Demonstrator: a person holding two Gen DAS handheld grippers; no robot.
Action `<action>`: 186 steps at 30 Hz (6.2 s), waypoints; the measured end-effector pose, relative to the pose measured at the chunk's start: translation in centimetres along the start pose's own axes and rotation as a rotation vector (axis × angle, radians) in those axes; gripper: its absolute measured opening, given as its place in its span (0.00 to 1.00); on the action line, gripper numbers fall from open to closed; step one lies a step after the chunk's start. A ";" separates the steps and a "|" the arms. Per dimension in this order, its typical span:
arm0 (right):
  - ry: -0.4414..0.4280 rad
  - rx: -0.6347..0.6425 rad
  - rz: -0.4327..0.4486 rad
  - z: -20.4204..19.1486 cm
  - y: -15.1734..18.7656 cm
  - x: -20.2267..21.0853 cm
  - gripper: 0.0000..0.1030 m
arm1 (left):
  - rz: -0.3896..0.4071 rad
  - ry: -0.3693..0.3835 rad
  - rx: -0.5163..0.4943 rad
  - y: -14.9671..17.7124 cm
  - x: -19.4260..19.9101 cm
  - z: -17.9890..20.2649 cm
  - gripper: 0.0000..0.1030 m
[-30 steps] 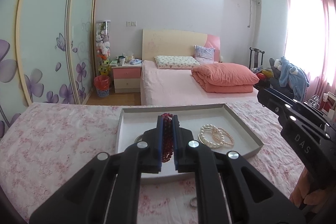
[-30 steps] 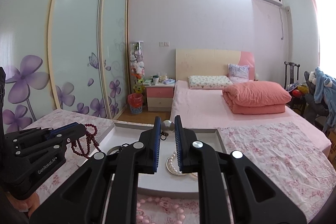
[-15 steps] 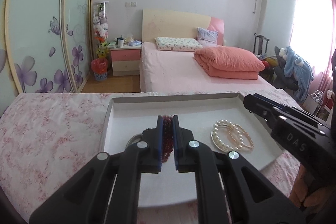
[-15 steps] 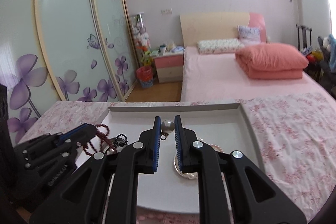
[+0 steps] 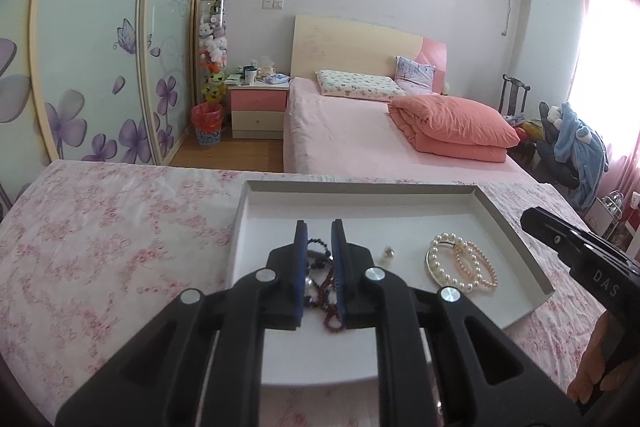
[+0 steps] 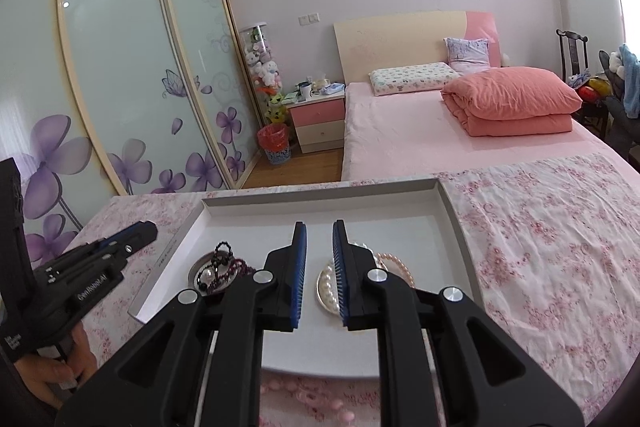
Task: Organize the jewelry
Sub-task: 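Grasp the pink crystal bead bracelet with the right tool while the left tool grasps the silver ring, then lift the pink crystal bracelet and silver ring and carry both toward the tray, then lower both held items into the gray tray and open both tools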
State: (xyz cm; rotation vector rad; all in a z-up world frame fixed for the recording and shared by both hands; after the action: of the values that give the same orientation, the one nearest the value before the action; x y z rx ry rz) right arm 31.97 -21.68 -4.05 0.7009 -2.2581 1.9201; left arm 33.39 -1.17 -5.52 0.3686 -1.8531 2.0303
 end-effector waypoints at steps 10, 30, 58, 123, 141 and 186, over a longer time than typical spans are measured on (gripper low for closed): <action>0.008 0.029 -0.139 0.9 5.1 2.8 0.14 | -0.058 0.017 -0.014 3.9 4.5 -0.7 0.25; 0.065 0.120 -0.355 1.2 11.9 2.4 0.19 | -0.213 0.095 -0.085 10.0 6.1 1.7 0.54; 0.212 0.071 -0.341 5.5 11.5 3.6 0.14 | -0.341 0.034 -0.187 13.1 2.6 5.9 0.21; 0.057 0.025 -0.193 1.7 9.0 7.1 0.14 | -0.260 -0.005 -0.064 11.9 5.7 0.4 0.21; 0.020 0.066 0.043 -2.3 6.2 12.2 0.14 | 0.056 -0.016 -0.088 7.6 13.2 1.9 0.21; 0.076 0.161 0.309 -3.4 0.1 13.6 0.14 | 0.222 -0.049 -0.143 2.3 12.9 3.9 0.21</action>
State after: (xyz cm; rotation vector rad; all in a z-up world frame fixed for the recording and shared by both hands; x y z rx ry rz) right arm 19.07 -22.18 1.44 0.2971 -2.2958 2.2407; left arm 20.57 -3.98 -1.65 0.1822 -2.1375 2.0264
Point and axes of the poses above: each gripper's, at about its wrist camera, not at the fingertips, and x roughly against the way its jaws point, z to its right, y to its underside, the point moved 8 cm from there along -x, roughly the way its jaws point, and after that the axes turned 7 degrees about z, right-handed, at the moved point
